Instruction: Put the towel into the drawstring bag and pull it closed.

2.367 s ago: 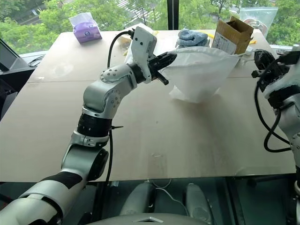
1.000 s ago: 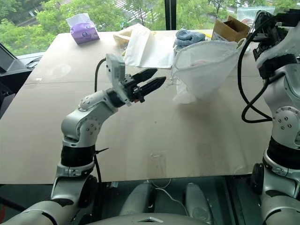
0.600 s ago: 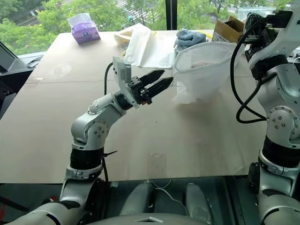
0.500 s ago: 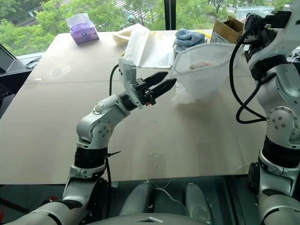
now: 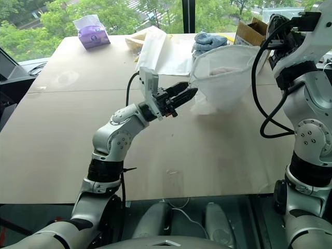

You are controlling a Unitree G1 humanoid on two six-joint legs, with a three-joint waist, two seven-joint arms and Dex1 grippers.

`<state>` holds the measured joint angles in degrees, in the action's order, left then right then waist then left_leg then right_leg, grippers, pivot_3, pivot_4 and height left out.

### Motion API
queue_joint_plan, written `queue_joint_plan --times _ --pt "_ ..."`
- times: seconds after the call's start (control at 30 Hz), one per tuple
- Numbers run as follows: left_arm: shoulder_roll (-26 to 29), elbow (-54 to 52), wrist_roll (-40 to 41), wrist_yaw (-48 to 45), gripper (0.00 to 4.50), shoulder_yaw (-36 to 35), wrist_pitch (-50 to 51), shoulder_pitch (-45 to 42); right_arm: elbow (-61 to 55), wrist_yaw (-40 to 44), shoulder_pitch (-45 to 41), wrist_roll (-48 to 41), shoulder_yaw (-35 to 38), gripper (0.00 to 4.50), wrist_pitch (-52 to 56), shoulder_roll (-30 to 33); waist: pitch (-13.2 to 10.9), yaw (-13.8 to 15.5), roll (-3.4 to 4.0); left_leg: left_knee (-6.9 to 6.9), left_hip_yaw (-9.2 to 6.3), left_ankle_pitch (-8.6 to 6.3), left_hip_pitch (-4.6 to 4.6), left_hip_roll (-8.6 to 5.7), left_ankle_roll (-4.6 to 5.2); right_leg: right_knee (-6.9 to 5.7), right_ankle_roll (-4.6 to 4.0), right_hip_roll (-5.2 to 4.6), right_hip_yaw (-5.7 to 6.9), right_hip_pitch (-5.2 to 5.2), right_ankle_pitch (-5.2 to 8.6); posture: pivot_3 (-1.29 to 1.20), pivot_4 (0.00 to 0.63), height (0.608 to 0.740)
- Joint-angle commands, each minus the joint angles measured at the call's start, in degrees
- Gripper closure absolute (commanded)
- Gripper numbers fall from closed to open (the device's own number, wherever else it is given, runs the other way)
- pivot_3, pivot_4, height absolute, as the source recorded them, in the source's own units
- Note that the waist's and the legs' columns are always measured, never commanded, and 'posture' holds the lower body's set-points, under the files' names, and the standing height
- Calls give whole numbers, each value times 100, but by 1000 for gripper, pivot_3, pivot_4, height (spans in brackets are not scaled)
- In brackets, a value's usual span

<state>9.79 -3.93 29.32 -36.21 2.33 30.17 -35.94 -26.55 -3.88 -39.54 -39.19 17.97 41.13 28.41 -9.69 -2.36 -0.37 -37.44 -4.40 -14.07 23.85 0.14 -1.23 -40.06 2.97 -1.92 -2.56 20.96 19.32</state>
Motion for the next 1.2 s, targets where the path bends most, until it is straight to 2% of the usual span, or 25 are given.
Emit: queue_joint_plan --times 0.03,0.07,0.23,0.33,0.57,0.77,1.03,1.2 --pt "-62 -106 -7 -46 4164 26 -172 -141 -300 53 -109 -14 62 4500 -22 26 0 0 0 0 0 0 0 0 0 1 0 0 0 0 0 0 150 740" --pt "-66 -110 -7 -52 4375 30 -181 -138 -307 56 -109 -17 62 4500 -16 27 0 -1 0 0 0 0 0 0 0 0 0 0 0 0 0 0 150 740" --pt "-18 -106 -123 -31 4375 77 -253 -89 -338 69 -95 -17 69 4500 5 19 0 -1 0 0 -1 0 0 0 0 1 0 0 0 0 0 0 150 740" --pt "78 97 -625 266 4375 118 -533 -79 -326 24 -89 79 112 4500 -74 5 0 -1 0 0 -1 0 0 0 0 0 0 0 -1 0 0 0 150 740" --pt "617 1241 -2259 1702 4375 -69 -1401 -246 160 -542 49 1105 578 4500 -391 281 0 8 0 1 -1 0 -1 -3 1 0 0 -1 0 1 0 0 150 740" --pt "821 1689 -3002 2842 4375 -354 -1744 -595 603 -1271 267 2044 1088 4500 -376 420 0 60 -1 2 5 0 6 -5 0 2 0 -6 4 4 0 0 150 740" --pt "1121 2264 -3629 4683 4375 -923 -2119 -1334 739 -2183 431 2567 1855 4500 -428 319 0 2 -1 6 13 0 14 -4 0 -14 0 -4 -11 27 0 0 150 740" --pt "1243 2511 -3746 5118 4375 -985 -2438 -1544 745 -2478 428 2570 2065 4500 -538 251 0 5 -1 6 14 0 14 -6 0 -21 0 -5 -14 31 0 0 150 740"
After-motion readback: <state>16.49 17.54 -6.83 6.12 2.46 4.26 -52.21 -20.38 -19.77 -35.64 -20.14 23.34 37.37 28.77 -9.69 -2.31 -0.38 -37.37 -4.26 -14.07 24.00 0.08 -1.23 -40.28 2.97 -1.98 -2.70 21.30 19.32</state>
